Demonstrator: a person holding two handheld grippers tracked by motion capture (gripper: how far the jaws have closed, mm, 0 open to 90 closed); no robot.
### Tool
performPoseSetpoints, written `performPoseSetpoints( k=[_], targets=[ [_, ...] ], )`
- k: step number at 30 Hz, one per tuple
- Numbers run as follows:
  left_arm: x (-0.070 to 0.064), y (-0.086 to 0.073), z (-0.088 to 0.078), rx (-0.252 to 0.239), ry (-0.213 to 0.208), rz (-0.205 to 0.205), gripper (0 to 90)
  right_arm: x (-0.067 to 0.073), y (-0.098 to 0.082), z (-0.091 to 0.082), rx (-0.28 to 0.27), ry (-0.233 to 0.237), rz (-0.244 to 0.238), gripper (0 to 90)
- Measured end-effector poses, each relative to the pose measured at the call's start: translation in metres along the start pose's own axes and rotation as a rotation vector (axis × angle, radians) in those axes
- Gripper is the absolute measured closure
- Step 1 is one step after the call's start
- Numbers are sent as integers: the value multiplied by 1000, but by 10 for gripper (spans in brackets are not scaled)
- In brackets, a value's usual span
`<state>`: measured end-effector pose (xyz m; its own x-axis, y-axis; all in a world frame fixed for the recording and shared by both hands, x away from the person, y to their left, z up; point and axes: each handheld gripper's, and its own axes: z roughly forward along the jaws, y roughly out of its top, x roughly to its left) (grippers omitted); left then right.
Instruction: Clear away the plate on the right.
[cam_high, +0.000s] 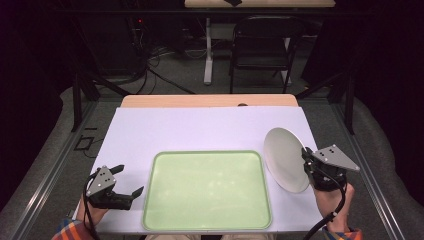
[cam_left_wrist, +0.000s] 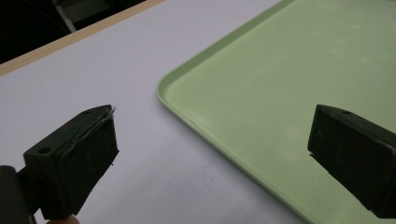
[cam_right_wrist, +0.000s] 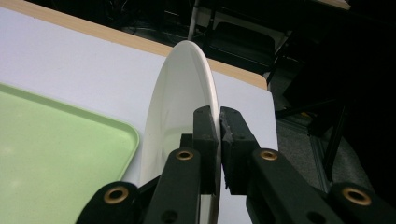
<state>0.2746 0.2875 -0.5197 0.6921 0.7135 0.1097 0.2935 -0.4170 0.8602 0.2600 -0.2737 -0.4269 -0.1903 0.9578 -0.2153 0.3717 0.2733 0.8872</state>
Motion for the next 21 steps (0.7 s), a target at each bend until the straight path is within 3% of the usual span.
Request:
performPoseSetpoints(
  k=[3, 5, 7, 10, 13, 15, 18, 20, 21],
  targets=[
    [0, 0, 0, 2, -2, 3, 11, 1, -1, 3, 22, 14, -2, 845],
    [0, 0, 1, 5, -8, -2, 12, 2, -3, 4, 16, -4, -9, 857],
    [-1, 0, 1, 7, -12, 3, 12, -5, -6, 7, 8, -12, 37, 859],
    [-1, 1, 2, 8, -24, -3, 12, -34, -18, 14, 13, 15, 222, 860],
    [-2, 2, 4, 10, -41, -21, 12, -65, -38, 21, 24, 115, 488, 860],
    [-4, 4, 6, 15, -61, -30, 8, -78, -49, 21, 7, 175, 620, 858],
    [-6, 6, 7, 12, -69, -34, 0, -80, -49, 20, -11, 207, 659, 854],
    [-8, 7, 9, 15, -80, -31, 0, -79, -48, 20, -27, 250, 695, 854],
    [-10, 8, 11, 13, -86, -35, 0, -75, -47, 22, -39, 297, 724, 854]
  ],
)
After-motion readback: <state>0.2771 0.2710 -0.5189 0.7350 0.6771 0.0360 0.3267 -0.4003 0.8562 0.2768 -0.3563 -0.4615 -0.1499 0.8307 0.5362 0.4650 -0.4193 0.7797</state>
